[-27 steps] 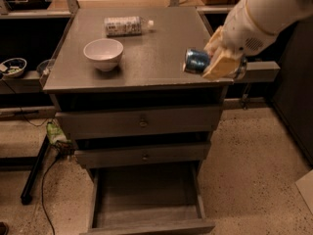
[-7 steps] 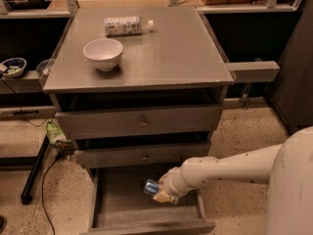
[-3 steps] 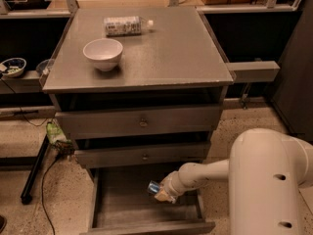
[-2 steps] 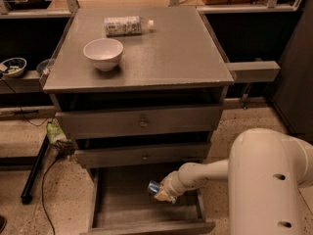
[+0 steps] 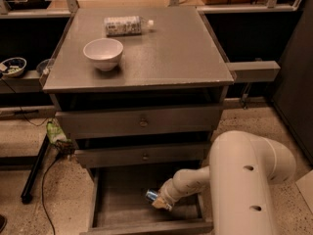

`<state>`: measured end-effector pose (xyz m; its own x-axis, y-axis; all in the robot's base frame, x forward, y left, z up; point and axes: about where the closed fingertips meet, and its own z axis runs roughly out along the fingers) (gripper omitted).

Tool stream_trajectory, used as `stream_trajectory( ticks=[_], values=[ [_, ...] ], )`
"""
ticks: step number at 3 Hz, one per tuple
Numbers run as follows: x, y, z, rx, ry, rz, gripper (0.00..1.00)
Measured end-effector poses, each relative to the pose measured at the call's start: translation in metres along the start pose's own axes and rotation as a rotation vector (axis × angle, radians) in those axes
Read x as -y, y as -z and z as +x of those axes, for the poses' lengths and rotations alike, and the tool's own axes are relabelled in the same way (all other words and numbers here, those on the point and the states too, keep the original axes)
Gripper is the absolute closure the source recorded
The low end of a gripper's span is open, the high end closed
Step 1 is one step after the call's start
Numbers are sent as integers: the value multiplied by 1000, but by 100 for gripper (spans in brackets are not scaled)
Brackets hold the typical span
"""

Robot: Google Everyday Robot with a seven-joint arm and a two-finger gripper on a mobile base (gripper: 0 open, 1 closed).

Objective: Place redbull can into bottom drawer

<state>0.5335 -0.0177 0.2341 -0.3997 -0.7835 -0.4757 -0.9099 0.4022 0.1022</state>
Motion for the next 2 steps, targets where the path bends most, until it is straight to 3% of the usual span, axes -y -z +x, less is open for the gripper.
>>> stream_trajectory(
  ticks=[2],
  values=[
    [2, -55, 18, -43, -15, -39, 100]
  ],
)
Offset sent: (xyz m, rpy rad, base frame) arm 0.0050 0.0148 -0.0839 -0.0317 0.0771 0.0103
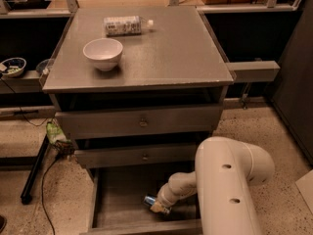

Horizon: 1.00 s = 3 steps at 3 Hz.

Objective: Place redbull can into bottom drawer

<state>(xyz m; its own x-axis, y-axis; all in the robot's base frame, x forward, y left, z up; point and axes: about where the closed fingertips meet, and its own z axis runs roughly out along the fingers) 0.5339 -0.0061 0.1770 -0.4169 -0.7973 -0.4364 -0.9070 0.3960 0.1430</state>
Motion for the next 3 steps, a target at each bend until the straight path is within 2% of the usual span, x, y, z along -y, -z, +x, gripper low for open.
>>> stream_trajectory(
  ticks=[1, 3],
  values=[
    [20, -36, -4, 5, 15, -19, 100],
    [17, -45, 8, 1, -14, -36, 100]
  ],
)
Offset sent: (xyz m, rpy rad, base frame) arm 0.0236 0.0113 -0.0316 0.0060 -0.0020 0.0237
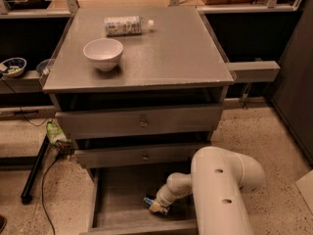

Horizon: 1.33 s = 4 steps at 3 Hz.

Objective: Place redbull can into bottom drawer

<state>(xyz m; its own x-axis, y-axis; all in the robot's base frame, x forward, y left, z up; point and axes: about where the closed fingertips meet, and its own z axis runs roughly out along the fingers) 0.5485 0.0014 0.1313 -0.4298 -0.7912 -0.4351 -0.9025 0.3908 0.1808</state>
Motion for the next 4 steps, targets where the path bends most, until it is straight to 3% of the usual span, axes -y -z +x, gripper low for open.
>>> stream_trajectory(
  ticks=[2, 4],
  values=[
    [-4, -5, 7, 0, -21, -19, 100],
    [-4, -5, 7, 0, -21, -19, 50]
  ],
)
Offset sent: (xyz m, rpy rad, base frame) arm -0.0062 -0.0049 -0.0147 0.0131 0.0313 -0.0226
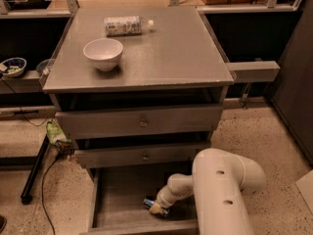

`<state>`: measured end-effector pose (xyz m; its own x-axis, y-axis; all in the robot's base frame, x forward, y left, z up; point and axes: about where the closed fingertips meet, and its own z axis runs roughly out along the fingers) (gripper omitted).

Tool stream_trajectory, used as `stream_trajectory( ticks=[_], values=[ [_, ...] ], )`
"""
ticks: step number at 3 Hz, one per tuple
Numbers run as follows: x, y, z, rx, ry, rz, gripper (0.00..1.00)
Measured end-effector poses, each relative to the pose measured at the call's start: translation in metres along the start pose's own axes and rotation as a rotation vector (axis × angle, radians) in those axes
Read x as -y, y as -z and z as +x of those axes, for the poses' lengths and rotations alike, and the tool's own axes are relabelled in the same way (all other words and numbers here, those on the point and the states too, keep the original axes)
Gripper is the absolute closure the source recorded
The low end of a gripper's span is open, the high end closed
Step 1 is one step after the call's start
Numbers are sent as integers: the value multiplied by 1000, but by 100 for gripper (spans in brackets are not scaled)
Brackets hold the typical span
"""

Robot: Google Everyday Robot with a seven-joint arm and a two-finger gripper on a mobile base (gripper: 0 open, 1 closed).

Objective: Place redbull can into bottom drawer

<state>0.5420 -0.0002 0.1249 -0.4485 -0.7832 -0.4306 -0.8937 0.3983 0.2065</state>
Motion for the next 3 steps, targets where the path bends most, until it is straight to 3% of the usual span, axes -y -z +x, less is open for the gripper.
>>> stream_trajectory(
  ticks=[1, 2, 3],
  values=[
    [0, 0, 0, 0, 0, 0, 19],
    [0, 0, 0, 0, 0, 0, 0],
    [0, 0, 0, 0, 0, 0, 0]
  ],
)
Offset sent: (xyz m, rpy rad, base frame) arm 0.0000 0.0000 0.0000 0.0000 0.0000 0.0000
